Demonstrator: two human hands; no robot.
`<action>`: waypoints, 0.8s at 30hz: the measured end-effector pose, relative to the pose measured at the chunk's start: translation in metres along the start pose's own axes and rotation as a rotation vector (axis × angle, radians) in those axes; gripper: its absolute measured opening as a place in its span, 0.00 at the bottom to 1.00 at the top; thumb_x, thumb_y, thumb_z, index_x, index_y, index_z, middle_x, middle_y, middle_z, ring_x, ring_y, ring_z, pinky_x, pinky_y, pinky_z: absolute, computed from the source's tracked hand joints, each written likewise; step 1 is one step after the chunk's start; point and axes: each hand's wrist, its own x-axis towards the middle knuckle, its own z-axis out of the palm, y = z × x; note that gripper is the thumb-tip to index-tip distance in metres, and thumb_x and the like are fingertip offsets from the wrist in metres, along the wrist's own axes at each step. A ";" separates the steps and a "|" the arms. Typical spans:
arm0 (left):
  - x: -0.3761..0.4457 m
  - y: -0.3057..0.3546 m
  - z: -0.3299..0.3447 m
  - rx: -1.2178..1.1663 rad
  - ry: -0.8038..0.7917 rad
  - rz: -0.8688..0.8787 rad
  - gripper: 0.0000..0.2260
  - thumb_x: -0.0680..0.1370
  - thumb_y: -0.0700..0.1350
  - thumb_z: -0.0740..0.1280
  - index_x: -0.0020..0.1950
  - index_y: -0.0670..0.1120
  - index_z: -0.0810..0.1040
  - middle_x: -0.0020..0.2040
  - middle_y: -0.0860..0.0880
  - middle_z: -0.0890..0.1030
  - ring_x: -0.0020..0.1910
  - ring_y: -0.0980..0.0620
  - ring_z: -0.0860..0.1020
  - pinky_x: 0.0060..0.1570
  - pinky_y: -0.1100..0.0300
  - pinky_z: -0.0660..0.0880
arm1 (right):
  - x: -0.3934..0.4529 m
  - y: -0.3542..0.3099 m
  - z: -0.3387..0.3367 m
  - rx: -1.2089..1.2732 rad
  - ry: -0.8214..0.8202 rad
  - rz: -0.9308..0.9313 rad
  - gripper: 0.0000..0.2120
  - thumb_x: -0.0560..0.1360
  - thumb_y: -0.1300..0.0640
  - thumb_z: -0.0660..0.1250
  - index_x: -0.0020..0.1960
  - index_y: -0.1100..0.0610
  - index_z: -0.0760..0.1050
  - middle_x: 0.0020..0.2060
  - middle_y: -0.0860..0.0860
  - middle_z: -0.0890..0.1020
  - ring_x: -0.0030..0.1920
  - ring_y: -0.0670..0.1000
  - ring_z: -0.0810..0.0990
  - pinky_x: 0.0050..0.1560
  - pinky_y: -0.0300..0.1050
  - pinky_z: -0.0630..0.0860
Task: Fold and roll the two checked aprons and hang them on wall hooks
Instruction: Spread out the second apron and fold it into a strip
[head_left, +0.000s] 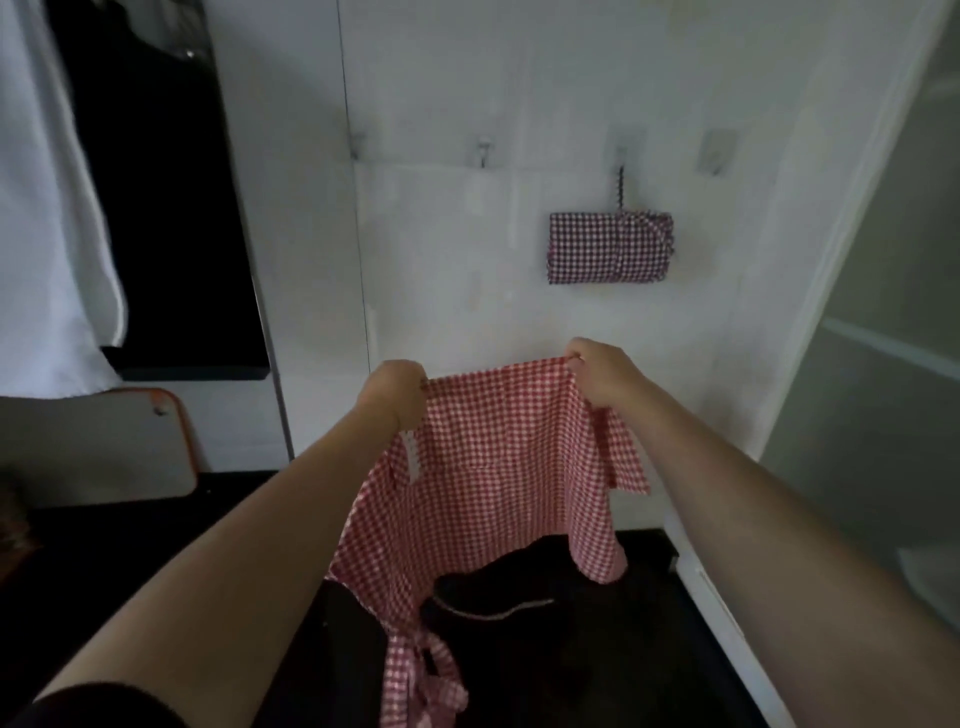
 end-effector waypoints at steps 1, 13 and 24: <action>0.002 0.002 -0.006 -0.002 -0.048 -0.018 0.13 0.80 0.43 0.61 0.57 0.39 0.81 0.56 0.42 0.81 0.56 0.43 0.78 0.55 0.56 0.73 | 0.001 -0.002 -0.003 -0.019 -0.067 0.025 0.10 0.82 0.57 0.56 0.54 0.58 0.76 0.54 0.57 0.80 0.49 0.55 0.78 0.39 0.43 0.71; -0.006 -0.007 -0.056 0.065 -0.836 -0.324 0.19 0.75 0.39 0.67 0.65 0.37 0.73 0.66 0.33 0.74 0.59 0.37 0.80 0.48 0.50 0.82 | 0.005 -0.014 -0.028 -0.173 -0.678 0.317 0.31 0.69 0.48 0.78 0.63 0.66 0.74 0.60 0.60 0.78 0.52 0.59 0.82 0.47 0.53 0.83; -0.011 -0.025 -0.001 0.392 0.297 0.047 0.11 0.77 0.34 0.57 0.56 0.37 0.75 0.53 0.36 0.78 0.55 0.36 0.76 0.51 0.45 0.75 | -0.004 -0.003 0.024 -0.225 0.138 -0.133 0.11 0.80 0.63 0.55 0.61 0.63 0.68 0.52 0.65 0.76 0.54 0.63 0.76 0.45 0.49 0.68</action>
